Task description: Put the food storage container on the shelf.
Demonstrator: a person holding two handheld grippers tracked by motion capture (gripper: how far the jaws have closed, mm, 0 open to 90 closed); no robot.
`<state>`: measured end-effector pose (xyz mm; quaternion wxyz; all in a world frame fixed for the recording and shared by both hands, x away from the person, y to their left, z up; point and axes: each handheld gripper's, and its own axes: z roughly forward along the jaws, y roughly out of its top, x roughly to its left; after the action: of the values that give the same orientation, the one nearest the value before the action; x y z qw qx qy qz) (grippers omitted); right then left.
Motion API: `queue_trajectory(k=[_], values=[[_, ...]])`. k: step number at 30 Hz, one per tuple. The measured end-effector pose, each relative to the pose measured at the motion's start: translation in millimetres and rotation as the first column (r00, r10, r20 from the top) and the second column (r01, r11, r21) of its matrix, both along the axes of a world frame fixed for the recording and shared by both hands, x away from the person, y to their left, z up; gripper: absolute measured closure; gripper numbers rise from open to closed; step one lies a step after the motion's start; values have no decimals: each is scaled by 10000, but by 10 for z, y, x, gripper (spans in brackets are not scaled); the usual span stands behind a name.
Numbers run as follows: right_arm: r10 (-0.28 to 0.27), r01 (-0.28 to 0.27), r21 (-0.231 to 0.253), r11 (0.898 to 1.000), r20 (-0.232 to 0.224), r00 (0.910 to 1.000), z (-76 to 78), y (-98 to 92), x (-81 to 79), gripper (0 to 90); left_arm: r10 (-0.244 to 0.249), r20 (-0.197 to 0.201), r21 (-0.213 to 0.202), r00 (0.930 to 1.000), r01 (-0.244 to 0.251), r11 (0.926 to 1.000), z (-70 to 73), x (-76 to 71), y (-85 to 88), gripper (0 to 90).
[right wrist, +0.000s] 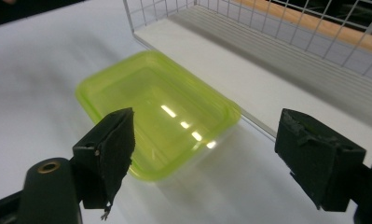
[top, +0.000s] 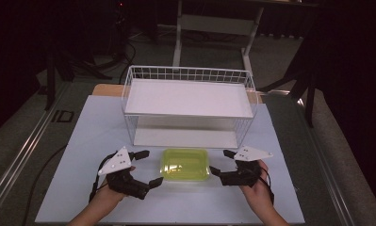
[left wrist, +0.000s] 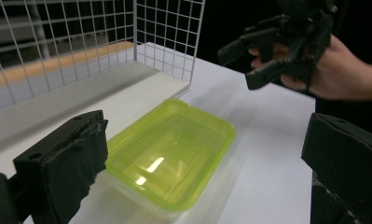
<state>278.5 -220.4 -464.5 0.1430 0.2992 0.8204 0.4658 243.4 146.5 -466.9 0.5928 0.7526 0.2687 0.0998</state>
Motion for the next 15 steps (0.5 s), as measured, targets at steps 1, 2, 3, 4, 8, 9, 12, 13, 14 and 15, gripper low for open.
queue_trajectory(k=[1,2,3,4,8,9,12,13,14,15], values=[[49,-50,-25,10000,-78,10000,4,25,10,167,-10,-140,-39,9999,9,10000,-4,38,-20,10],[-11,10,-114,9999,-70,10000,7,57,14,148,33,-238,46,9997,-32,10000,-6,72,-41,10],[-25,21,-217,9998,-161,9999,8,89,24,145,-22,-371,107,9993,26,9999,-10,108,-63,10],[-50,39,-311,9995,-358,9993,6,120,39,139,-64,-587,111,9983,71,9999,-15,142,-87,10],[-508,554,330,9979,-1260,9907,-18,174,124,120,241,-1490,530,9885,-163,9985,-42,256,-165,10],[-764,819,351,9960,-1363,9877,-30,191,147,116,323,-1819,657,9828,-206,9976,-49,281,-177,10],[-1168,1264,385,9912,-1909,9746,-64,228,206,116,956,-2547,788,9623,-779,9938,-94,344,-193,10],[-1356,1479,393,9882,-2221,9655,-81,234,229,117,1184,-2736,812,9545,-997,9917,-113,365,-192,11],[-1455,1620,447,9858,-2545,9561,-97,235,252,122,1369,-2920,854,9466,-1167,9895,-131,388,-195,11],[-1488,1727,606,9831,-2851,9469,-114,225,274,145,1462,-3061,942,9407,-1229,9879,-150,407,-197,11]])
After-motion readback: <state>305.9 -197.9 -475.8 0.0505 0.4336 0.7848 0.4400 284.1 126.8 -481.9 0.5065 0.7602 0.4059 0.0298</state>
